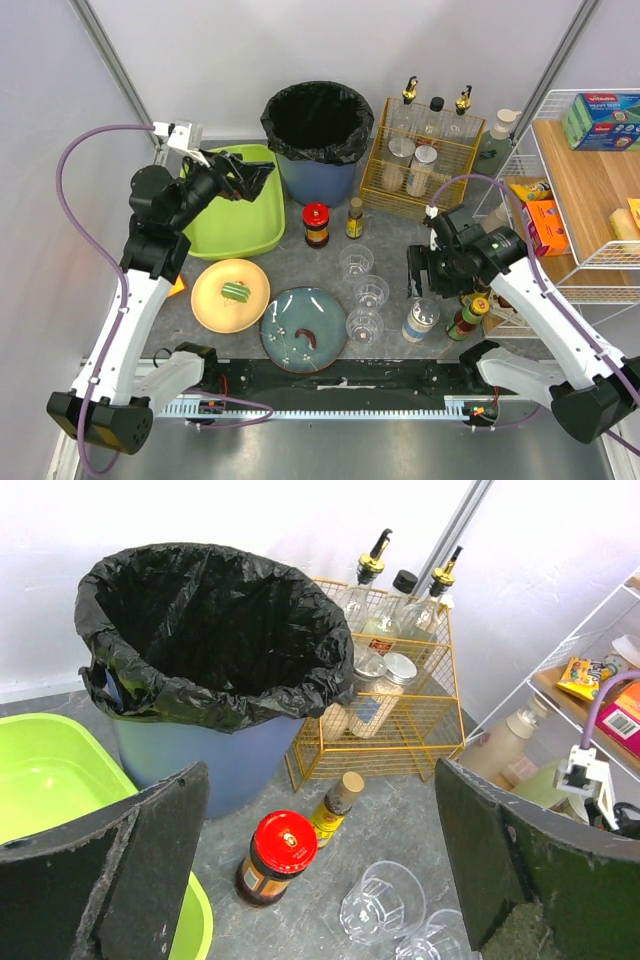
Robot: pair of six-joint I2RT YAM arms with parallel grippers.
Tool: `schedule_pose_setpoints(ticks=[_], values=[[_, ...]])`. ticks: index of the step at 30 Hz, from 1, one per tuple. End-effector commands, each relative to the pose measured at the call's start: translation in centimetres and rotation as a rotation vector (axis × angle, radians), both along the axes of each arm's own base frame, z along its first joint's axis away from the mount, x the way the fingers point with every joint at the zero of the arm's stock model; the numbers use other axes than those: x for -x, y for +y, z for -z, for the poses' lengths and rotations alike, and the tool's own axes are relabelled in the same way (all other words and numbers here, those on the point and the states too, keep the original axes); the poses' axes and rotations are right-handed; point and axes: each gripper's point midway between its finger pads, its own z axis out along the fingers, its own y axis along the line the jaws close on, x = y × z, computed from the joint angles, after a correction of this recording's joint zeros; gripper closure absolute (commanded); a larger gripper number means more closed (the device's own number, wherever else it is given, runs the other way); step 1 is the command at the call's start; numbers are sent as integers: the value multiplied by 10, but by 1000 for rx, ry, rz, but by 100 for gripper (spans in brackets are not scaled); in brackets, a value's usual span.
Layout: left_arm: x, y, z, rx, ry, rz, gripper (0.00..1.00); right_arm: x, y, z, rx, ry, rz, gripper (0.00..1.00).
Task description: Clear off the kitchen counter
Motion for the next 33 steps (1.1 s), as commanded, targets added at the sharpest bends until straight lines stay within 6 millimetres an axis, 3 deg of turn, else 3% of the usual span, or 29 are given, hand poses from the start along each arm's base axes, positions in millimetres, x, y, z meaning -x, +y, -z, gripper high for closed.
schedule_pose_setpoints(ticks=[1, 15, 22, 26, 31, 33], values=[[8, 1, -13, 44, -47, -4, 1, 18, 1, 9, -4, 79, -12, 14], [5, 15, -1, 16, -22, -91, 1, 43, 1, 26, 12, 188, -135, 12], [4, 13, 2, 9, -28, -80, 2, 40, 3, 29, 15, 187, -129, 30], [3, 16, -3, 7, -40, -92, 2, 23, 7, 21, 14, 118, -115, 45], [6, 24, -30, -31, -94, -130, 2, -26, 18, -8, 13, -57, -73, 65], [8, 30, -42, -46, -121, -154, 2, -45, 21, -20, 25, -115, -57, 67]])
